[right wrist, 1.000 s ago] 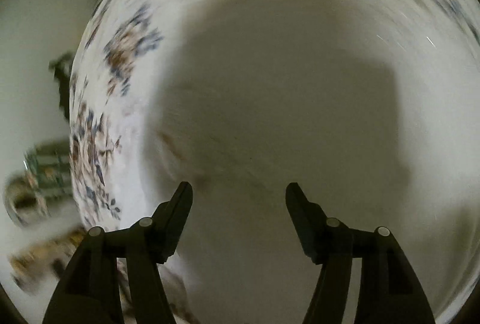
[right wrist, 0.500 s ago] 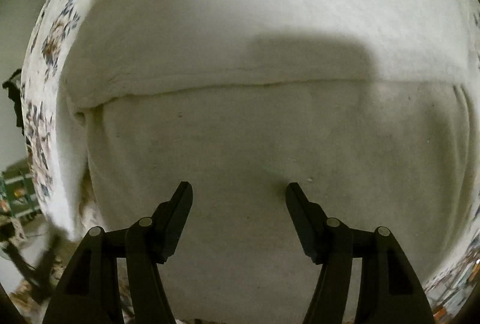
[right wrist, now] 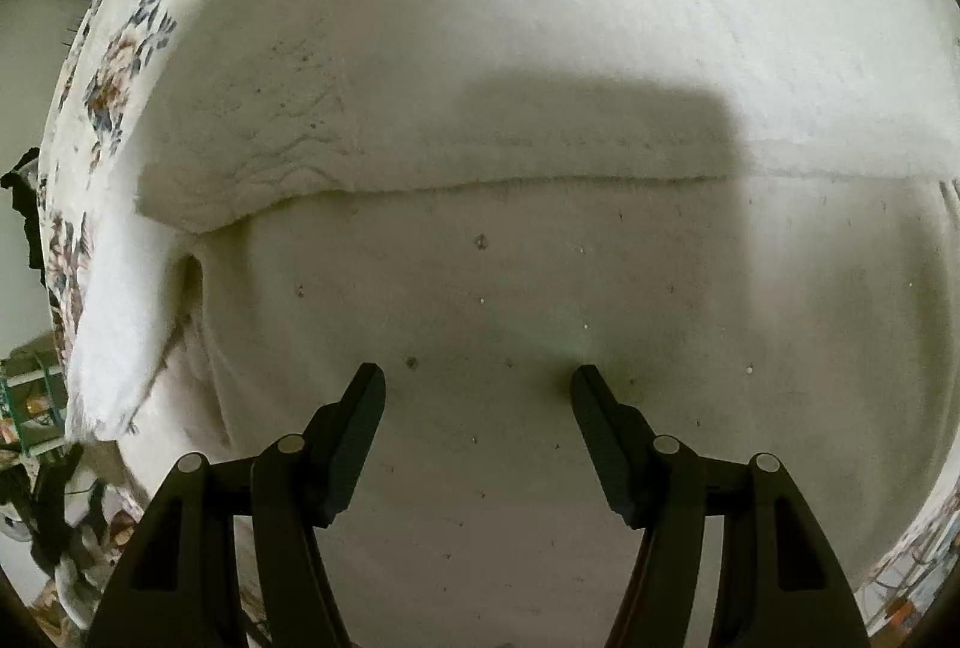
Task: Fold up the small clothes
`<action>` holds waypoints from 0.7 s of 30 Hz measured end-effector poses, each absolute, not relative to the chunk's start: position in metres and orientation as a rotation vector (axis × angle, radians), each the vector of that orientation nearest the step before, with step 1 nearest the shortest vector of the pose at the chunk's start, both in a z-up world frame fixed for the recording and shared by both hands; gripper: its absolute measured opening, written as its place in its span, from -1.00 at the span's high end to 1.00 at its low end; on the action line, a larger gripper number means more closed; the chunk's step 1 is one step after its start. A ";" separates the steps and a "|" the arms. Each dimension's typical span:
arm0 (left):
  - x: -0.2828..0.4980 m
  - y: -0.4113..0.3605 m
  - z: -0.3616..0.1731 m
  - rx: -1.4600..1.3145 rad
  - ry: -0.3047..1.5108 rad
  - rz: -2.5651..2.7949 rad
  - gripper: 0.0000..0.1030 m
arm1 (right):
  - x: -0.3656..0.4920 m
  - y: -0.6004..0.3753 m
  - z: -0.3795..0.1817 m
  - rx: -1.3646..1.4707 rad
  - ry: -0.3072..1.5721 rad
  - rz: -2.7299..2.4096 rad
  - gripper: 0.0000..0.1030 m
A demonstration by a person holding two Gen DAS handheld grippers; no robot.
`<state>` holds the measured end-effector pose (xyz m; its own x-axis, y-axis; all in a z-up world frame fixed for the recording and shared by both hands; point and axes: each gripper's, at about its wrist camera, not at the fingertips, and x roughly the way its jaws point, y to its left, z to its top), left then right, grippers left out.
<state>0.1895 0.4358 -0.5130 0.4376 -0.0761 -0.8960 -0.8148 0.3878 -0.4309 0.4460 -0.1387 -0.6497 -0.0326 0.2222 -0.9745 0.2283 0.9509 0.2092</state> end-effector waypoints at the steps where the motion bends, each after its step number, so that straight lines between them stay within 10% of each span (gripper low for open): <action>1: 0.184 0.435 -0.518 -1.140 1.013 0.588 -0.19 | 0.443 -0.142 -0.651 0.352 1.614 -0.015 -0.29; 12: 0.237 0.434 -0.564 -1.266 0.914 0.618 -0.13 | 0.441 -0.160 -0.649 0.205 1.551 -0.177 -0.50; 14: 0.256 0.431 -0.550 -1.101 0.947 0.655 0.85 | 0.443 -0.164 -0.645 0.062 1.507 -0.237 -0.77; 21: 0.315 0.378 -0.469 -0.642 0.970 0.619 0.86 | 0.483 -0.184 -0.642 0.011 1.428 -0.288 -1.00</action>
